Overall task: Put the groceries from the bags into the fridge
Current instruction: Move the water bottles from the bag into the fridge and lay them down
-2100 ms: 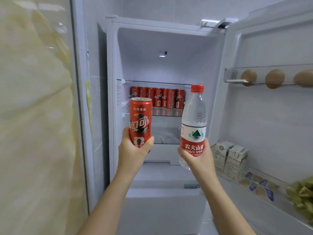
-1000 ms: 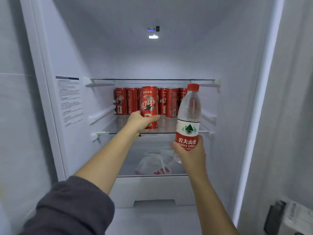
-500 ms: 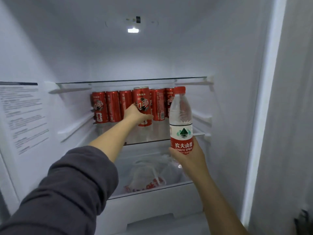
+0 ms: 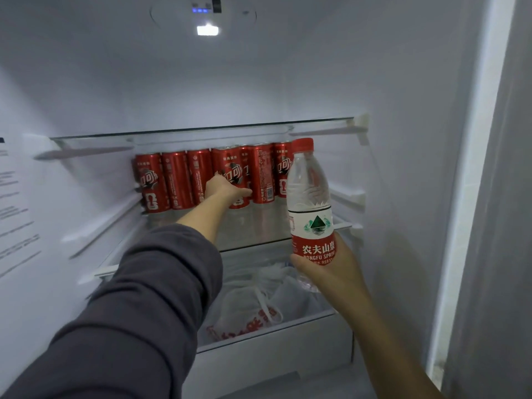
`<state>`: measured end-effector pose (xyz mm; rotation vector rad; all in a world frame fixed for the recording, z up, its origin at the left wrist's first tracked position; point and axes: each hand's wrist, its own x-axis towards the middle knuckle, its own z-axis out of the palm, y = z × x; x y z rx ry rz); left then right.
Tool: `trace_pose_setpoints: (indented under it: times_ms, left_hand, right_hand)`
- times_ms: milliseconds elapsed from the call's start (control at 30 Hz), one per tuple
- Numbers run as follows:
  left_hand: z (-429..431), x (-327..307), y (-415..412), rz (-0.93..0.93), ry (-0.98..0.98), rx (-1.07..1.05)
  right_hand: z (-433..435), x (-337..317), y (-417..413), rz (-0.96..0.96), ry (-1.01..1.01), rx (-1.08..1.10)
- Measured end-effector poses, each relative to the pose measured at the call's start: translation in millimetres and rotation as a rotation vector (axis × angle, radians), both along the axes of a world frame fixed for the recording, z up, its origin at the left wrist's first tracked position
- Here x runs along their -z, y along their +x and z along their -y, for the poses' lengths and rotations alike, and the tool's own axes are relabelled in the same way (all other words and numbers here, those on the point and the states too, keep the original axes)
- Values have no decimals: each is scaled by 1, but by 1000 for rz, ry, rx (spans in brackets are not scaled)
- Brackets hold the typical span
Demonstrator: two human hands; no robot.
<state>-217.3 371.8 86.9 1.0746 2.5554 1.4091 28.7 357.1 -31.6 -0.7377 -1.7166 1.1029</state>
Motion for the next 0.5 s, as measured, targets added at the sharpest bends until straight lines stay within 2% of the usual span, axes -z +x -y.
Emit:
trace_pose_setpoints:
  times_ms: [133, 300, 400, 500]
  left_hand:
    - [-8, -1, -5, -28, -53, 0]
    - [-13, -9, -6, -85, -242, 7]
    - [-14, -17, -2, -56, -380, 55]
    - [-13, -22, 1, -107, -445, 66]
  right_hand:
    - [0, 0, 1, -11, -3, -9]
    - [0, 0, 2, -5, 2, -25]
    - [1, 0, 3, -33, -13, -39]
    - [3, -1, 4, -39, -12, -37]
